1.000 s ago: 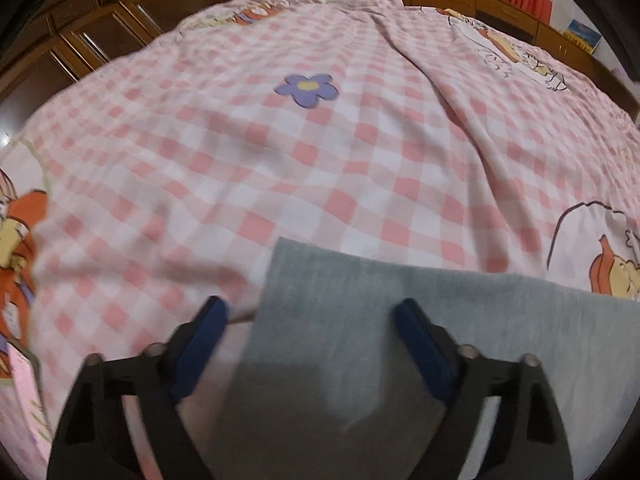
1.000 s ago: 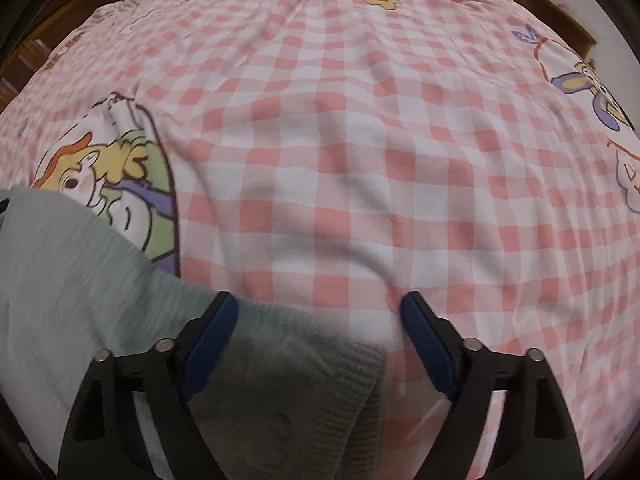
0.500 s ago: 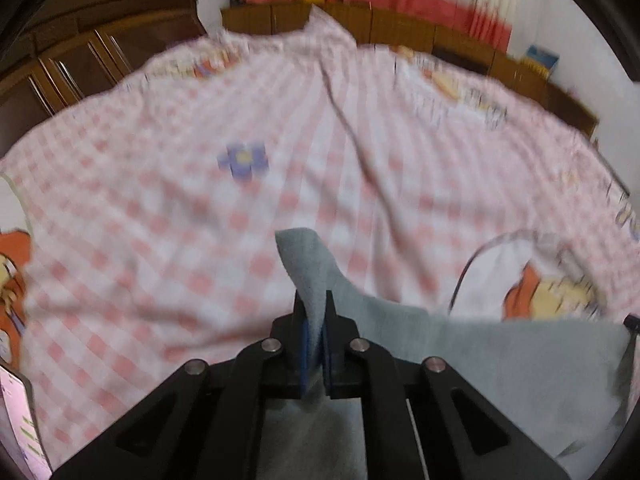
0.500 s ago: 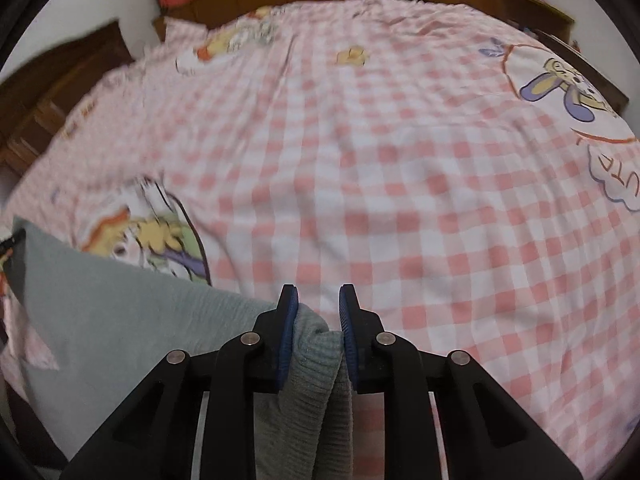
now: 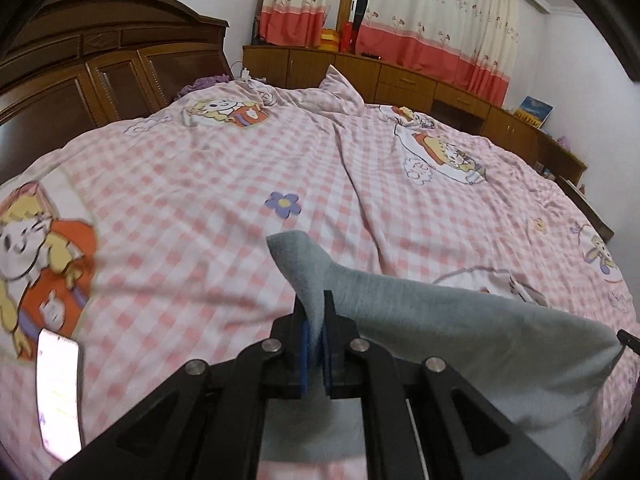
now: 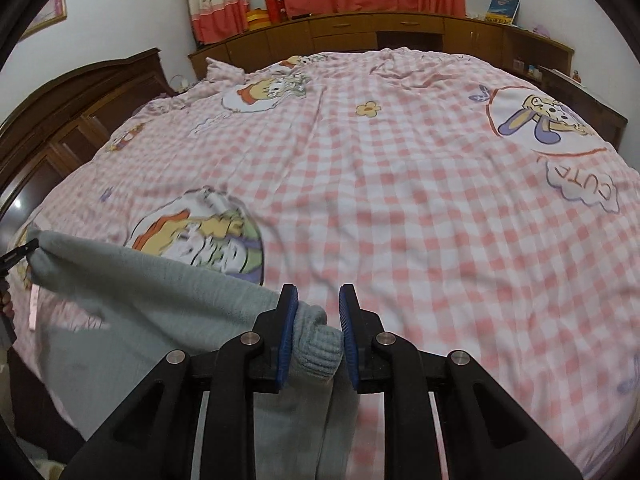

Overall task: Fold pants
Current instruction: 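Lift the cuffs with both grippers and carry them toward the waistband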

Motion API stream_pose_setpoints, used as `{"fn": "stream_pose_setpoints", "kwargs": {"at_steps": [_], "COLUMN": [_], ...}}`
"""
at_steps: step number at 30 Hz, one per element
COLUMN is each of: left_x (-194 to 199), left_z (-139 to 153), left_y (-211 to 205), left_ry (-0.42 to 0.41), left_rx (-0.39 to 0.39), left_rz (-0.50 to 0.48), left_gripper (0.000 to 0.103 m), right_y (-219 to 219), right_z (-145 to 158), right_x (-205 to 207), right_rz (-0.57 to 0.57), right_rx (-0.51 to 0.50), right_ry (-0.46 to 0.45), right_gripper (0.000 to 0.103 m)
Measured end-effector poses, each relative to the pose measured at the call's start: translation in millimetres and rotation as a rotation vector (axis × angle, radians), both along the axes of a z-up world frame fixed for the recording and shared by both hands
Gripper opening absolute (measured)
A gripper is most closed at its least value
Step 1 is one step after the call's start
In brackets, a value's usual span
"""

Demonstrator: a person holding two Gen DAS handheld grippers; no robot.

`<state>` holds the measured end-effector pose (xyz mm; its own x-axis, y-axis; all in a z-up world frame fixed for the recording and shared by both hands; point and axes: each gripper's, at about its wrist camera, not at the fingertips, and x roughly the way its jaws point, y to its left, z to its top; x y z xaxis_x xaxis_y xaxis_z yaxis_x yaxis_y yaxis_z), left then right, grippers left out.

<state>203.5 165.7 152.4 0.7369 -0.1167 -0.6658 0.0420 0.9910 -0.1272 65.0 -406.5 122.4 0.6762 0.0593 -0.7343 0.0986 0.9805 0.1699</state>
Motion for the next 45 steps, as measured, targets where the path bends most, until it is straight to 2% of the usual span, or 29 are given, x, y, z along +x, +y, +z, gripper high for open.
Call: {"fn": "stream_pose_setpoints", "kwargs": {"at_steps": [6,12,20,23,26,28,30,34,39,45], "left_x": [-69,-127,-167,-177,-188,-195,-198,-207,-220,-236], "left_z": [-9,-36,-72,-88,-97,-98,-100,-101,-101,-99], "left_y": [10,21,36,31,24,22,24,28,31,28], "left_ry": [-0.012,0.031,0.121,0.168,0.19,0.188,0.198,0.217,0.216,0.208], "left_rx": [0.017,0.038,0.017,0.068,0.158,0.178,0.181,0.188,0.218,0.194], "left_rz": [-0.017,-0.027,-0.016,-0.042,-0.038,-0.027,-0.009,0.023,0.054,0.026], "left_gripper": [0.005,0.005,0.005,0.006,0.014,0.019,0.032,0.035,0.045,0.046], "right_y": [17,31,50,55,58,60,60,59,69,103], "right_z": [-7,-17,-53,-69,-71,-69,-68,-63,-53,-45], "right_x": [-49,-93,-117,-118,-123,-125,-129,-139,-153,-159], "right_rz": [0.032,0.072,0.088,0.094,0.078,0.059,0.045,0.028,0.03,0.126], "right_rx": [-0.009,-0.041,-0.116,-0.15,-0.177,-0.194,-0.199,-0.196,-0.224,-0.191], "right_ry": [0.01,0.028,0.138,0.179,0.171,0.168,0.167,0.158,0.132,0.104], "right_gripper": [0.022,0.022,0.022,0.022,0.025,0.035,0.039,0.042,0.045,0.045]}}
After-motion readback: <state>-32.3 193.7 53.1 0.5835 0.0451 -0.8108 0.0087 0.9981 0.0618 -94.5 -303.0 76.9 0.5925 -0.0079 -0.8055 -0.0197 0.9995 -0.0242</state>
